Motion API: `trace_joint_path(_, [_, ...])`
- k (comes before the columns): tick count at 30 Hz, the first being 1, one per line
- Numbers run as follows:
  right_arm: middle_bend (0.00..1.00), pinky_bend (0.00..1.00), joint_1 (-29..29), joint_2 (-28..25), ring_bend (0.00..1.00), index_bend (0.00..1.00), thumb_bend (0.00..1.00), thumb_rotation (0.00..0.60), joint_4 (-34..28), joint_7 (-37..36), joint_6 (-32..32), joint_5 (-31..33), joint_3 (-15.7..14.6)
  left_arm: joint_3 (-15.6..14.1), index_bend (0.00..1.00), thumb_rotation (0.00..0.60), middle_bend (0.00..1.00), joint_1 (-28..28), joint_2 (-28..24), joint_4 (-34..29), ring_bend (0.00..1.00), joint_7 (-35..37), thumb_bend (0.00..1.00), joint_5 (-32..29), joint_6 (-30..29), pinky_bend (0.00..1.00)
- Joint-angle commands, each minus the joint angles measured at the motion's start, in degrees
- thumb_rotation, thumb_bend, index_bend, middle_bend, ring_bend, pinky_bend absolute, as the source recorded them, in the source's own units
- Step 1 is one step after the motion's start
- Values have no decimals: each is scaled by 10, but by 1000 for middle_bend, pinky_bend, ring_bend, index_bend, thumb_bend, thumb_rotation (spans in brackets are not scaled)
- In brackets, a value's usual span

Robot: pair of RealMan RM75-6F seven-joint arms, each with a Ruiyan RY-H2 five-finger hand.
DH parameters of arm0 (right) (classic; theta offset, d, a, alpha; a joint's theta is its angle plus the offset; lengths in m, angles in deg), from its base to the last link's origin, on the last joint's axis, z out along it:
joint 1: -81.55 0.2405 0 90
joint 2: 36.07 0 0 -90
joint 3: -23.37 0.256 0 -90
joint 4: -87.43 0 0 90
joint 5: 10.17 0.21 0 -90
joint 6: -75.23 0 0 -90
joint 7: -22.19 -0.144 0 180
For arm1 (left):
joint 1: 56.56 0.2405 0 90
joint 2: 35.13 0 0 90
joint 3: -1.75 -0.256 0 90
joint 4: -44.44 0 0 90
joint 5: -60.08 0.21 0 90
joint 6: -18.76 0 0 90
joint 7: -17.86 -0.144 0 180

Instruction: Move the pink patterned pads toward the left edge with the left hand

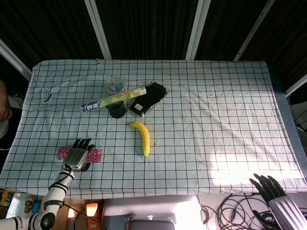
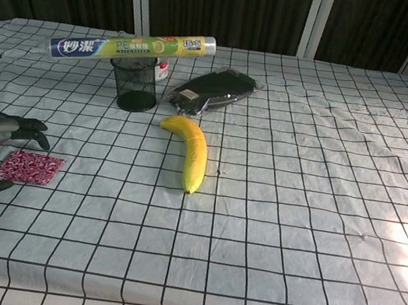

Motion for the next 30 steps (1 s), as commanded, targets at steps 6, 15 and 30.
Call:
trace_joint_path(6, [0, 0, 0, 0, 0, 0, 198, 600, 0, 1, -1, 0, 0, -1, 254, 600, 0, -3, 4, 9, 0, 6, 355, -2, 3, 0])
trace_joint_path(15, [0, 0, -1, -1, 0, 0, 198, 600, 1, -2, 2, 1, 0, -1, 284, 600, 0, -8, 9, 20, 0, 8, 355, -15, 12, 0])
trace_joint_path(30, [0, 0, 0, 0, 0, 0, 199, 600, 0, 0, 0, 0, 1, -3, 476, 600, 5, -4, 10, 24, 0, 14, 357, 4, -8, 0])
